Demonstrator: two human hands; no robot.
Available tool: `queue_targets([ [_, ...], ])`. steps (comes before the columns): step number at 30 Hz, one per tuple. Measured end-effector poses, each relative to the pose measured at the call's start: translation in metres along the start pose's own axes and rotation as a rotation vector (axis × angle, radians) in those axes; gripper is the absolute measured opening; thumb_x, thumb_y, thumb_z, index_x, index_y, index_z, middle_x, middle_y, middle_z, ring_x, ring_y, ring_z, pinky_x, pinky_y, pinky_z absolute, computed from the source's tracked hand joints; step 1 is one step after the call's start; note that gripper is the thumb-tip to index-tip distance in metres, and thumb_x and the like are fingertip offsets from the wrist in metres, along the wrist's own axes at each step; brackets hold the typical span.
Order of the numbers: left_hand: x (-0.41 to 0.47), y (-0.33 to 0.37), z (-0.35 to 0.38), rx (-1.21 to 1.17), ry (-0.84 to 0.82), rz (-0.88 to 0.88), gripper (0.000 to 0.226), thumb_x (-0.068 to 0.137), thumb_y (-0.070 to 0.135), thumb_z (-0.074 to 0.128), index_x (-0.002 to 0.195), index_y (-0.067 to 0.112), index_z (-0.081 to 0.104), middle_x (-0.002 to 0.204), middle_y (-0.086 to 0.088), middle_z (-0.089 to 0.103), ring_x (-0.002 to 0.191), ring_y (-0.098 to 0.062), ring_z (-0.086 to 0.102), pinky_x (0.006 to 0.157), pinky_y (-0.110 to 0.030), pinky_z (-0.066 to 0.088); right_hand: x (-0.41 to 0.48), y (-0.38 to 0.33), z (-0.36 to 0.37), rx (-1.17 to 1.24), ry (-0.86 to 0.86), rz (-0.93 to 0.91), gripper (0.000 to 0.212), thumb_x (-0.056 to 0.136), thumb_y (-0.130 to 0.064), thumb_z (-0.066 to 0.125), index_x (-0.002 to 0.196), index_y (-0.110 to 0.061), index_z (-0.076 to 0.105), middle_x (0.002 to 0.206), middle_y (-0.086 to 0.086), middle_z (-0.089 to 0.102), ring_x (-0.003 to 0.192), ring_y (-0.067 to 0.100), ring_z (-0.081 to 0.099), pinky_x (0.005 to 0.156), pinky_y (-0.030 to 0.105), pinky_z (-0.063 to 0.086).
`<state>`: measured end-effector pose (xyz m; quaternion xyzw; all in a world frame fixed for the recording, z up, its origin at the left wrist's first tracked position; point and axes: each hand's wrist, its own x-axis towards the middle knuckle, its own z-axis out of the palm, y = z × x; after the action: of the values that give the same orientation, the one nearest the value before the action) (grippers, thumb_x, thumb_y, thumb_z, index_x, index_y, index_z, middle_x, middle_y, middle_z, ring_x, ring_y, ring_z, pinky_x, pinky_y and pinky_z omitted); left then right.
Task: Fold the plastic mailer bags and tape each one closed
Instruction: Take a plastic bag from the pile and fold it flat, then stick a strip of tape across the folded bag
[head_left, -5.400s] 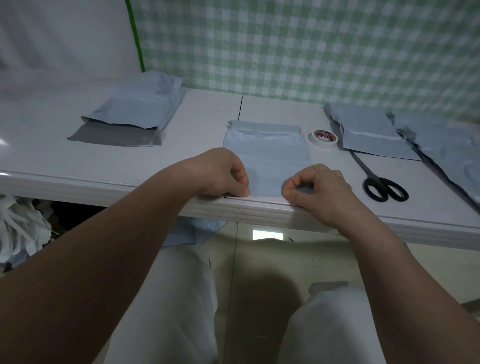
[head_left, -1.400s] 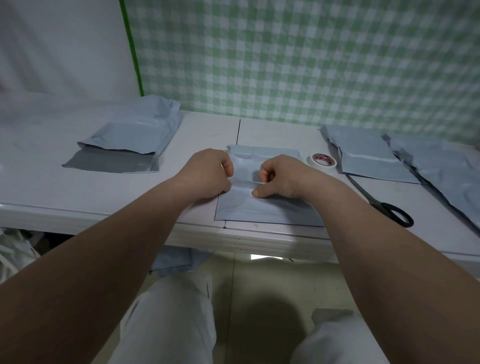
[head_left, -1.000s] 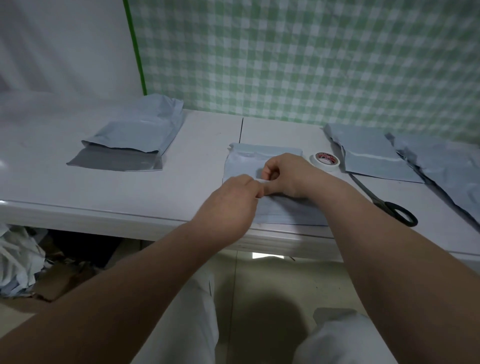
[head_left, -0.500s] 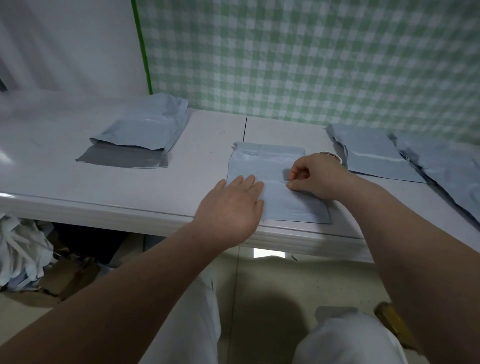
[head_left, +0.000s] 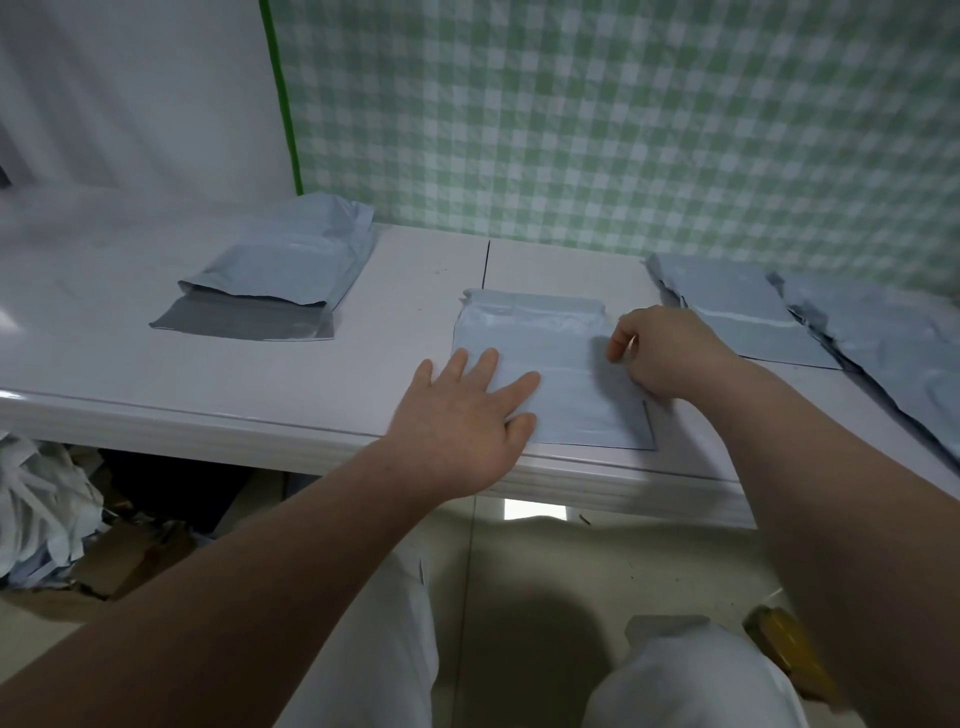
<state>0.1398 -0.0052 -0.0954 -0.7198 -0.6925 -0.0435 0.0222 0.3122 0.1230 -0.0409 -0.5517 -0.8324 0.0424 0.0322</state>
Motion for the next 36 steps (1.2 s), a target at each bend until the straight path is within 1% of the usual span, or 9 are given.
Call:
queue_targets([
  [5, -0.001, 0.003, -0.002, -0.012, -0.058, -0.031, 0.054, 0.096, 0.056, 0.013, 0.147, 0.044, 0.004, 0.159, -0.005, 0.002, 0.144, -0.037, 0.002, 0.116, -0.052, 0.005, 0.001, 0.008, 0.002, -0.086, 0.267, 0.179, 0.039, 0.087, -0.005, 0.048, 0.119, -0.022, 0.061, 0.119, 0.010, 0.055, 0.114, 0.031, 0.045, 0.089, 0.037, 0.036],
  [8, -0.002, 0.004, -0.003, -0.027, -0.089, -0.044, 0.055, 0.094, 0.059, 0.012, 0.147, 0.046, 0.002, 0.159, -0.005, -0.002, 0.144, -0.038, -0.002, 0.116, -0.051, 0.001, 0.005, 0.014, 0.008, -0.126, 0.254, 0.237, 0.037, 0.088, -0.011, 0.048, 0.123, -0.019, 0.058, 0.121, 0.010, 0.052, 0.117, 0.031, 0.040, 0.092, 0.039, 0.033],
  [11, -0.002, 0.004, -0.005, -0.044, -0.129, -0.051, 0.057, 0.093, 0.062, 0.011, 0.146, 0.047, -0.001, 0.159, -0.004, -0.007, 0.144, -0.035, -0.006, 0.117, -0.050, -0.003, 0.009, 0.016, 0.014, -0.137, 0.186, 0.260, 0.034, 0.089, -0.013, 0.046, 0.119, -0.019, 0.059, 0.119, 0.009, 0.055, 0.118, 0.030, 0.039, 0.093, 0.038, 0.032],
  [18, 0.001, 0.004, -0.019, -0.148, -0.196, -0.061, 0.059, 0.092, 0.064, 0.015, 0.147, 0.046, 0.003, 0.159, -0.002, -0.012, 0.144, -0.026, -0.017, 0.115, -0.049, -0.009, 0.016, 0.024, 0.011, -0.139, 0.279, 0.191, 0.017, 0.096, -0.025, 0.045, 0.098, -0.015, 0.059, 0.108, 0.009, 0.060, 0.111, 0.030, 0.042, 0.085, 0.037, 0.029],
  [22, 0.011, 0.002, -0.035, -0.415, 0.029, -0.028, 0.059, 0.096, 0.050, 0.035, 0.149, 0.037, 0.014, 0.159, 0.002, 0.007, 0.146, -0.018, 0.002, 0.118, -0.044, 0.002, 0.005, 0.013, -0.006, 0.427, 0.377, 0.025, 0.007, 0.092, -0.021, 0.055, 0.095, -0.017, 0.060, 0.095, 0.003, 0.063, 0.101, 0.023, 0.054, 0.077, 0.027, 0.036],
  [25, 0.019, 0.000, -0.050, -0.633, 0.277, 0.028, 0.061, 0.091, 0.030, 0.057, 0.146, 0.029, 0.030, 0.151, 0.003, 0.032, 0.136, -0.012, 0.032, 0.112, -0.027, 0.025, -0.022, -0.010, -0.019, 1.003, 0.101, -0.144, 0.009, 0.092, -0.016, 0.058, 0.085, -0.020, 0.061, 0.083, -0.006, 0.066, 0.077, 0.003, 0.056, 0.067, 0.017, 0.038],
  [30, 0.014, -0.002, -0.065, -0.862, 0.353, 0.005, 0.034, 0.085, 0.018, 0.068, 0.116, 0.031, 0.064, 0.106, 0.013, 0.065, 0.085, -0.006, 0.063, 0.082, -0.022, 0.052, -0.044, -0.027, -0.014, 1.291, -0.158, -0.215, 0.014, 0.094, -0.021, 0.053, 0.086, -0.019, 0.064, 0.077, -0.003, 0.066, 0.081, 0.011, 0.059, 0.084, 0.032, 0.039],
  [33, 0.007, -0.005, -0.065, -1.081, 0.326, -0.015, 0.016, 0.084, 0.011, 0.068, 0.093, 0.024, 0.070, 0.089, -0.004, 0.072, 0.079, -0.022, 0.067, 0.074, -0.029, 0.057, -0.049, -0.034, -0.008, 1.457, -0.181, -0.199, 0.017, 0.093, -0.018, 0.053, 0.084, -0.017, 0.068, 0.077, 0.000, 0.063, 0.081, 0.016, 0.057, 0.082, 0.033, 0.040],
  [36, -0.001, -0.005, -0.061, -1.305, 0.292, -0.076, 0.013, 0.087, 0.006, 0.063, 0.092, 0.016, 0.069, 0.089, -0.014, 0.070, 0.076, -0.016, 0.068, 0.068, -0.021, 0.055, -0.054, -0.040, -0.003, 1.563, -0.191, -0.175, 0.022, 0.094, -0.016, 0.049, 0.087, -0.019, 0.069, 0.070, -0.007, 0.061, 0.073, 0.011, 0.053, 0.071, 0.026, 0.037],
])
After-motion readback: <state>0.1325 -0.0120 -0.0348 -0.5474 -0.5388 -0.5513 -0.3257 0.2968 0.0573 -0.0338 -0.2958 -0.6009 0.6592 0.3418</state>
